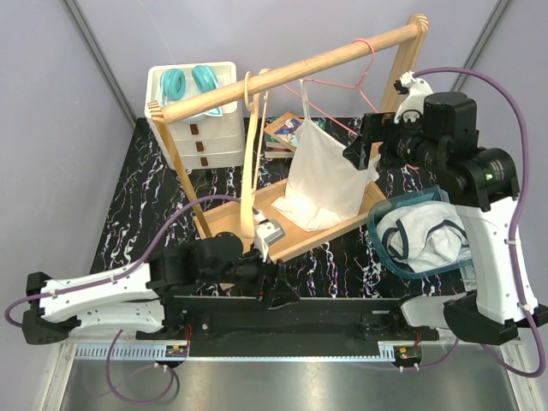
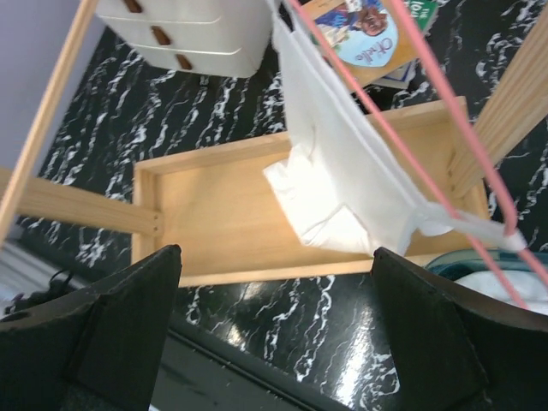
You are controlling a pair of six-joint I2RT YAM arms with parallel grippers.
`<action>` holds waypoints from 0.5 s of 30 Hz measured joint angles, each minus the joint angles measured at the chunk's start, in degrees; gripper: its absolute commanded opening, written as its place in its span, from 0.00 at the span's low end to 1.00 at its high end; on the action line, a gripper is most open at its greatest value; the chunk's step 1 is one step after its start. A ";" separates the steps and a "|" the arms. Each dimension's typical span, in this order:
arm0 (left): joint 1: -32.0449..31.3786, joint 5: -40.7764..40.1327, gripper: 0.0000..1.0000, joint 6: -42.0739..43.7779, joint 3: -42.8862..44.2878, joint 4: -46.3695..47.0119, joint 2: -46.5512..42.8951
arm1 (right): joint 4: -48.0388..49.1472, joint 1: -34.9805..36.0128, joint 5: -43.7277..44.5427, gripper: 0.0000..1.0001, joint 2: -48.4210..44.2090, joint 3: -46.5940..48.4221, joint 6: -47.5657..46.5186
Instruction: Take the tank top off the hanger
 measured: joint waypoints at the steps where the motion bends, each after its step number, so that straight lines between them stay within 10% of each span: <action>1: 0.00 0.52 0.83 0.07 0.46 0.55 1.51 | -0.87 0.00 -0.92 1.00 -0.24 0.70 0.44; 15: 0.00 7.93 0.79 4.74 16.17 4.57 24.35 | -11.78 5.11 -16.72 1.00 1.20 21.57 3.04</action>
